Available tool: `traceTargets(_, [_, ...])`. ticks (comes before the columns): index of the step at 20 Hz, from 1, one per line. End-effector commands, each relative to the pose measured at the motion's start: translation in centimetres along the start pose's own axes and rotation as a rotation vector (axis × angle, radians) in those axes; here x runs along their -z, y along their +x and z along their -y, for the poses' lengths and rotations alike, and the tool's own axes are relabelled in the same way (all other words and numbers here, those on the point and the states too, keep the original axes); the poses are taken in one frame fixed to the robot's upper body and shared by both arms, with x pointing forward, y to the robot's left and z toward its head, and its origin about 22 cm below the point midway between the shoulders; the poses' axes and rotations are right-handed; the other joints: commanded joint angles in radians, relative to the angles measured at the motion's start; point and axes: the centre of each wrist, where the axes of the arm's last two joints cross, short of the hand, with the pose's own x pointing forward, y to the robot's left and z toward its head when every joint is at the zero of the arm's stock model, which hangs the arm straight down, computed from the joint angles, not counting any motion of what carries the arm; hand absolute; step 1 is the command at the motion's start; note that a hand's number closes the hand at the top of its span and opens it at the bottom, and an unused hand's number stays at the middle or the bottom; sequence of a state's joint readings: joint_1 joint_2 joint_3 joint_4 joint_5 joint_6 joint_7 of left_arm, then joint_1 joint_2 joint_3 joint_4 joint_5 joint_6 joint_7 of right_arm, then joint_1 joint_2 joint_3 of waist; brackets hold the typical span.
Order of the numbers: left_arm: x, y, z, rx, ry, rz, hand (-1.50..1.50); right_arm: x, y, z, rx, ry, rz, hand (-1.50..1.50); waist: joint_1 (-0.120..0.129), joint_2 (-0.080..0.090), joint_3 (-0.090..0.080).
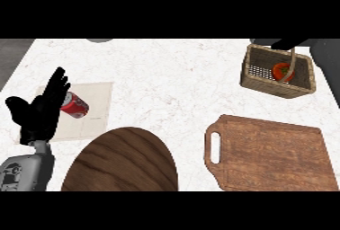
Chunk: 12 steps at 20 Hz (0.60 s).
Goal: Pick the tomato from the cutting board and place it in the basket
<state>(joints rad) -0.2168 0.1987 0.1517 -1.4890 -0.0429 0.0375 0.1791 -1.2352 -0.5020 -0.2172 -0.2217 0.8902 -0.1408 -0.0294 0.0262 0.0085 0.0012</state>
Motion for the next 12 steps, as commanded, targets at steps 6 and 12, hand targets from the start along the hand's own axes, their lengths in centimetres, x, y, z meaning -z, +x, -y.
traceTargets(6, [-0.4,-0.5,-1.2,0.002,0.011,-0.015,0.0,0.4,-1.5,6.3,0.353,-0.111,-0.148,-1.5,-0.007,-0.003,-0.001])
traceTargets(12, [-0.1,-0.3,-0.1,-0.017,0.026,-0.004,0.0,-2.6,-11.5,8.0,0.524,-0.15,-0.203,-1.5,-0.032,-0.007,0.0])
